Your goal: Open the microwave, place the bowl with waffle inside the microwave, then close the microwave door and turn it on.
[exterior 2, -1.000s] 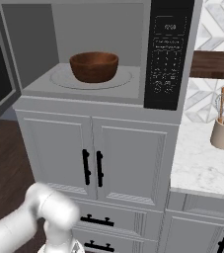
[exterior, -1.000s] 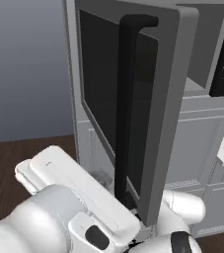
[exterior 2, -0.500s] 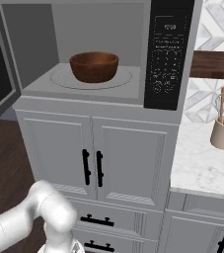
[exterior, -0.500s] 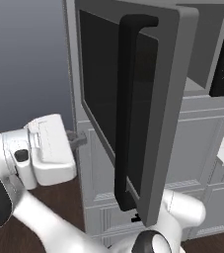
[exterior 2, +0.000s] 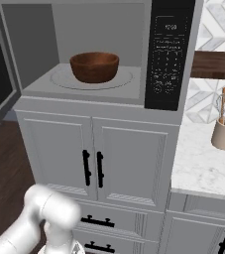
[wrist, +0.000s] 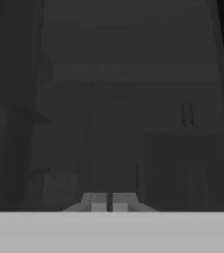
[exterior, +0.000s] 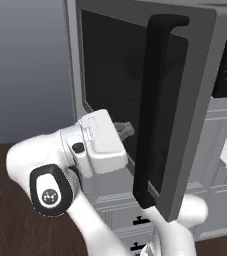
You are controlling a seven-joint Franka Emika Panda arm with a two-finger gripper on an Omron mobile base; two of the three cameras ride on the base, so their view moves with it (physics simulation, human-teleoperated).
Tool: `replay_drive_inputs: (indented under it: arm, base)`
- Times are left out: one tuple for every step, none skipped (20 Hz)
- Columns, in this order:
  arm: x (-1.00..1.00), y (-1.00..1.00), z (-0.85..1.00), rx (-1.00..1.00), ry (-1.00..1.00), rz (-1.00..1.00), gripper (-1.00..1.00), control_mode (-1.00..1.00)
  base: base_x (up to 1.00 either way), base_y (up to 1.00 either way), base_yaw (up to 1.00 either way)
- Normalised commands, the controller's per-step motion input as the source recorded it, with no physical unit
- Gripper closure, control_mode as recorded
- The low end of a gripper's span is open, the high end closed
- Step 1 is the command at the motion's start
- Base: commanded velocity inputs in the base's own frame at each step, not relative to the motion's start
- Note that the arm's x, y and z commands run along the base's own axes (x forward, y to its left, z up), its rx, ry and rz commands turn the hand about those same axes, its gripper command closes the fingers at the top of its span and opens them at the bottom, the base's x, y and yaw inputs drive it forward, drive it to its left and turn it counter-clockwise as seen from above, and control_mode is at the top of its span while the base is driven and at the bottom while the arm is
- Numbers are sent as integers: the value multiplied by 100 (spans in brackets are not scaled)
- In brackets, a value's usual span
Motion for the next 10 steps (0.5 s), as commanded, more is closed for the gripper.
replay_drive_inputs:
  arm:
    - [-51, -100, 0, -6, 0, 4, 100, -100]
    - [-40, -100, 4, -2, 0, 6, 100, -100]
    - [-20, -100, 34, 0, 0, 7, 100, -100]
    - [0, -100, 64, 0, 5, 9, 100, -100]
    - [0, -100, 75, 2, 8, 12, 100, -100]
    - [14, -100, 89, 5, 11, 15, 100, -100]
    - [36, -85, 95, 5, 14, 18, 100, -100]
    - [44, -83, 99, 5, 15, 20, 100, -100]
    - [61, -75, 100, 7, 21, 23, 100, -100]
    - [73, -68, 97, 8, 28, 26, 100, -100]
  base:
    - [0, 0, 0]
    - [0, 0, 0]
    - [0, 0, 0]
    - [0, 0, 0]
    - [0, 0, 0]
    - [0, 0, 0]
    - [0, 0, 0]
    - [0, 0, 0]
    - [0, 0, 0]
    - [0, 0, 0]
